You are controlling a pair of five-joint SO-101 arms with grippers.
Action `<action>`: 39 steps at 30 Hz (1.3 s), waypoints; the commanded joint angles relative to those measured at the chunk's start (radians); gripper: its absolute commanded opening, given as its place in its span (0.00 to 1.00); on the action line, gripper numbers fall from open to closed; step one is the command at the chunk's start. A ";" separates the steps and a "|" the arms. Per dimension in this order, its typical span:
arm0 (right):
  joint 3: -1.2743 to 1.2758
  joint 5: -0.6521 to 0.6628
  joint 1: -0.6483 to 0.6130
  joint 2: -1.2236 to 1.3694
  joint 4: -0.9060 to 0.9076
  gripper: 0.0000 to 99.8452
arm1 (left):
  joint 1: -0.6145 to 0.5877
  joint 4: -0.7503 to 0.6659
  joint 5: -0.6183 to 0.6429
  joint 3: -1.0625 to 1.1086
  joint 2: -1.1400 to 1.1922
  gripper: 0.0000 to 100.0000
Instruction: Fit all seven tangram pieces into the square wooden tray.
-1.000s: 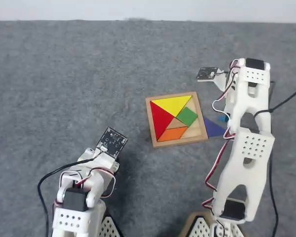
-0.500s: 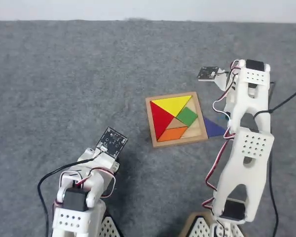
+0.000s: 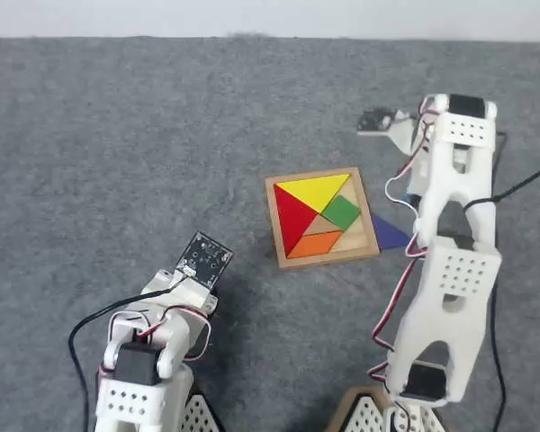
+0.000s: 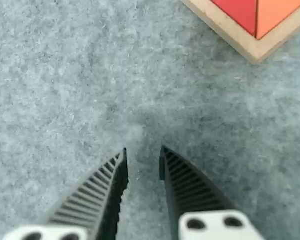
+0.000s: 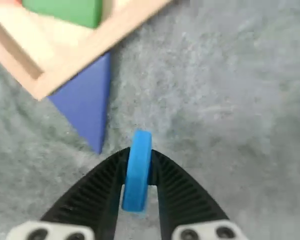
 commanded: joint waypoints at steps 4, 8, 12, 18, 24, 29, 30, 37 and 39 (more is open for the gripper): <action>-0.026 -0.081 -0.142 -0.165 0.048 0.01 | -0.008 0.005 -0.011 -0.013 -0.012 0.10; -0.025 -0.094 -0.252 -0.165 0.038 0.01 | -0.008 0.005 -0.011 -0.013 -0.012 0.10; -0.018 -0.089 -0.331 -0.159 -0.035 0.01 | -0.008 0.005 -0.011 -0.013 -0.012 0.10; -0.021 -0.034 -0.418 -0.061 -0.088 0.01 | -0.008 0.005 -0.011 -0.013 -0.012 0.10; -0.023 0.044 -0.429 0.015 -0.088 0.01 | -0.008 0.005 -0.011 -0.013 -0.012 0.10; -0.023 0.052 -0.423 0.064 -0.091 0.02 | -0.008 0.005 -0.011 -0.013 -0.012 0.10; -0.023 0.052 -0.423 0.070 -0.093 0.04 | -0.008 0.005 -0.011 -0.013 -0.012 0.10; -0.026 0.052 -0.420 0.073 -0.099 0.18 | -0.008 0.005 -0.011 -0.013 -0.012 0.10; -0.049 0.051 -0.407 0.071 -0.099 0.18 | -0.008 0.005 -0.011 -0.013 -0.012 0.10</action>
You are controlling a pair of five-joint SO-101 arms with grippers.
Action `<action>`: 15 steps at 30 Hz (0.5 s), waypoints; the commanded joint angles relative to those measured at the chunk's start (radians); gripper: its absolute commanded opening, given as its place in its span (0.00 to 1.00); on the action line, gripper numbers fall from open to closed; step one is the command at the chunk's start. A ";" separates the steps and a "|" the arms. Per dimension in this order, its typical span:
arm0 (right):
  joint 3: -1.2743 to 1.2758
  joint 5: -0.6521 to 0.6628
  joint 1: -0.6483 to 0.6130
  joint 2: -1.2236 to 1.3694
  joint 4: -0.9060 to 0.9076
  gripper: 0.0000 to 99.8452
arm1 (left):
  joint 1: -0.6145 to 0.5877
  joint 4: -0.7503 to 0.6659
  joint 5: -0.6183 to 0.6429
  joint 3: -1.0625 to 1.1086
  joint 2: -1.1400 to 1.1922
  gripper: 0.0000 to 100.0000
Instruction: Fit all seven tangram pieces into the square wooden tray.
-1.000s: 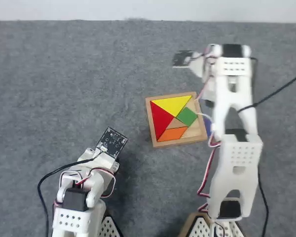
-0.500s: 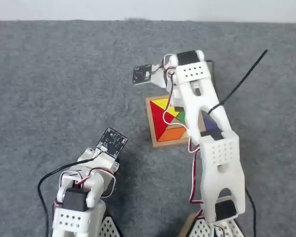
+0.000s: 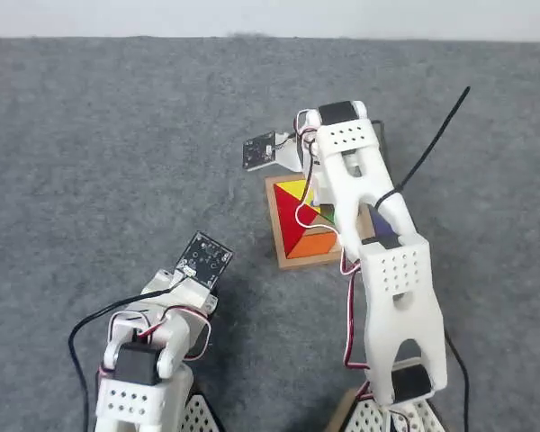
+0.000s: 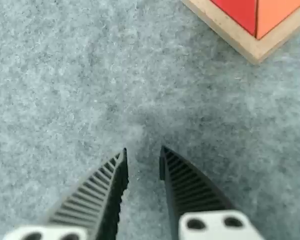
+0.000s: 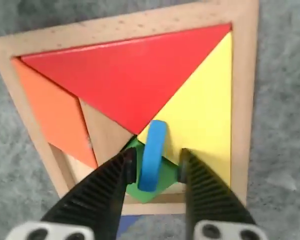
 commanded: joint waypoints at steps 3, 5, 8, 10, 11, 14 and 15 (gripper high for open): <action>-0.126 -0.017 0.041 -0.025 -0.005 0.18 | -0.008 0.005 -0.011 -0.013 -0.012 0.10; -0.215 -0.114 0.062 -0.024 -0.010 0.18 | -0.008 0.005 -0.011 -0.013 -0.012 0.10; -0.336 -0.242 0.099 -0.015 -0.005 0.18 | -0.008 0.005 -0.011 -0.013 -0.012 0.10; -0.365 -0.319 0.108 -0.024 0.007 0.18 | -0.008 0.005 -0.011 -0.013 -0.012 0.10; -0.377 -0.345 0.110 -0.024 0.024 0.18 | -0.008 0.005 -0.011 -0.013 -0.012 0.10; -0.422 -0.440 0.105 -0.018 0.099 0.13 | -0.008 0.005 -0.011 -0.013 -0.012 0.10; -0.430 -0.499 0.104 -0.016 0.116 0.09 | -0.008 0.005 -0.011 -0.013 -0.012 0.10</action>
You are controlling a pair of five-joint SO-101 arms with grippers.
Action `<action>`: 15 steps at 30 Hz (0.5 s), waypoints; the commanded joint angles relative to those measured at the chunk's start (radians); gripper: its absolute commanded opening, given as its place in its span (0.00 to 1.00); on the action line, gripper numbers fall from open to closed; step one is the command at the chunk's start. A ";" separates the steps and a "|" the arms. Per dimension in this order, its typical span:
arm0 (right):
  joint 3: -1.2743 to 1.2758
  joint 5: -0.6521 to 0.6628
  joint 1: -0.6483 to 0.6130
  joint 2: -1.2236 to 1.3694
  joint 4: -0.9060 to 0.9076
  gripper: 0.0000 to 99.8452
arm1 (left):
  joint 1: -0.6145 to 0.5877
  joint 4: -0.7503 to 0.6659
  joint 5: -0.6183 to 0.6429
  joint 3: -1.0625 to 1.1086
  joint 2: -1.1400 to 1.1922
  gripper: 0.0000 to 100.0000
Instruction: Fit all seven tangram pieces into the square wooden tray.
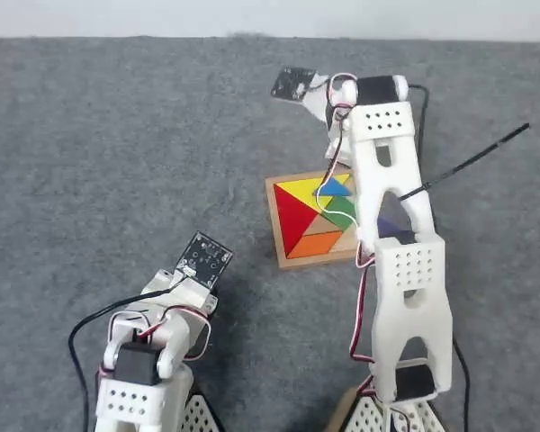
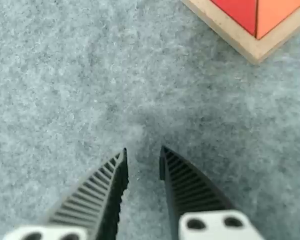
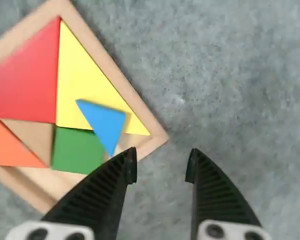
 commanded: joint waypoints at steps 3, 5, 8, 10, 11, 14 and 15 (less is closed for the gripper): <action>-0.086 -0.325 0.007 -0.015 0.073 0.00 | -0.008 0.005 -0.011 -0.013 -0.012 0.10; -0.086 -0.382 0.010 -0.015 0.074 0.01 | -0.008 0.005 -0.011 -0.013 -0.012 0.10; -0.092 -0.437 0.013 -0.028 0.076 0.01 | -0.008 0.005 -0.011 -0.013 -0.012 0.10; -0.107 -0.476 0.018 -0.038 0.077 0.01 | -0.008 0.005 -0.011 -0.013 -0.012 0.10; -0.118 -0.493 0.018 -0.041 0.077 0.01 | -0.008 0.005 -0.011 -0.013 -0.012 0.10; -0.124 -0.560 0.013 -0.073 0.088 0.01 | -0.008 0.005 -0.011 -0.013 -0.012 0.10; -0.120 -0.589 0.013 -0.090 0.093 0.01 | -0.008 0.005 -0.011 -0.013 -0.012 0.10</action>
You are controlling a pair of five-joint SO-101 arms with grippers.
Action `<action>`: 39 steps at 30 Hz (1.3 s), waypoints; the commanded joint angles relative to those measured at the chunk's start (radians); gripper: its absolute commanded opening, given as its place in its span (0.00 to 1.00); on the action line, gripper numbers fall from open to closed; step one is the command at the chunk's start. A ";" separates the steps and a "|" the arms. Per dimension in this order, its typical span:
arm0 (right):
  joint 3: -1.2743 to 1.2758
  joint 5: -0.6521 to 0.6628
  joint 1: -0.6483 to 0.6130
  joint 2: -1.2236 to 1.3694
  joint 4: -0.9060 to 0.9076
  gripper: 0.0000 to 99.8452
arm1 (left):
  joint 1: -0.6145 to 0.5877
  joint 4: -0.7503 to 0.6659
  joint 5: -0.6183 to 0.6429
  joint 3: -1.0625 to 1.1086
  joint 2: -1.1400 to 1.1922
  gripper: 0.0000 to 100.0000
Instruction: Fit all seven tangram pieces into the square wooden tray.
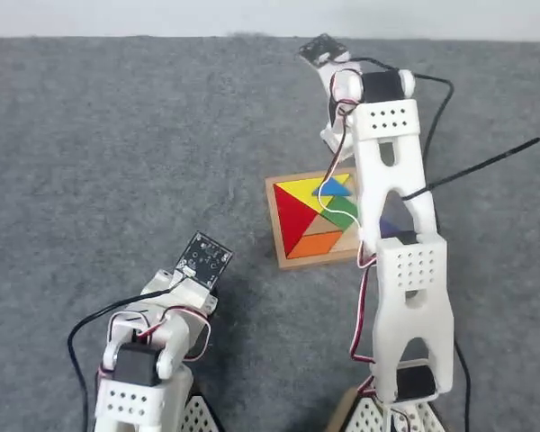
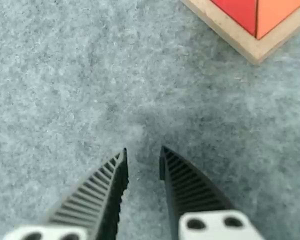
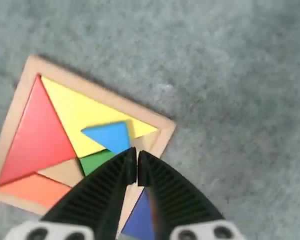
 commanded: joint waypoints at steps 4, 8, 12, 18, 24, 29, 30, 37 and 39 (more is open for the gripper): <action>0.069 -0.133 0.039 -0.197 0.047 0.01 | -0.008 0.005 -0.011 -0.013 -0.012 0.10; 0.285 -0.133 0.076 -0.328 0.015 0.01 | -0.008 0.005 -0.011 -0.013 -0.012 0.10; 0.595 -0.130 0.073 -0.467 -0.134 0.01 | -0.008 0.005 -0.011 -0.013 -0.012 0.10; 1.126 -0.132 -0.045 -0.648 -0.545 0.01 | -0.008 0.005 -0.011 -0.013 -0.012 0.10; 1.135 -0.129 -0.085 -0.561 -0.591 0.01 | -0.008 0.005 -0.011 -0.013 -0.012 0.10; 1.037 -0.129 -0.036 -0.469 -0.585 0.01 | -0.008 0.005 -0.011 -0.013 -0.012 0.10; 1.023 -0.126 -0.033 -0.455 -0.585 0.01 | -0.008 0.005 -0.011 -0.013 -0.012 0.10; 0.961 -0.117 0.010 -0.372 -0.587 0.01 | -0.008 0.005 -0.011 -0.013 -0.012 0.10; 0.939 -0.097 0.024 -0.361 -0.585 0.01 | -0.008 0.005 -0.011 -0.013 -0.012 0.10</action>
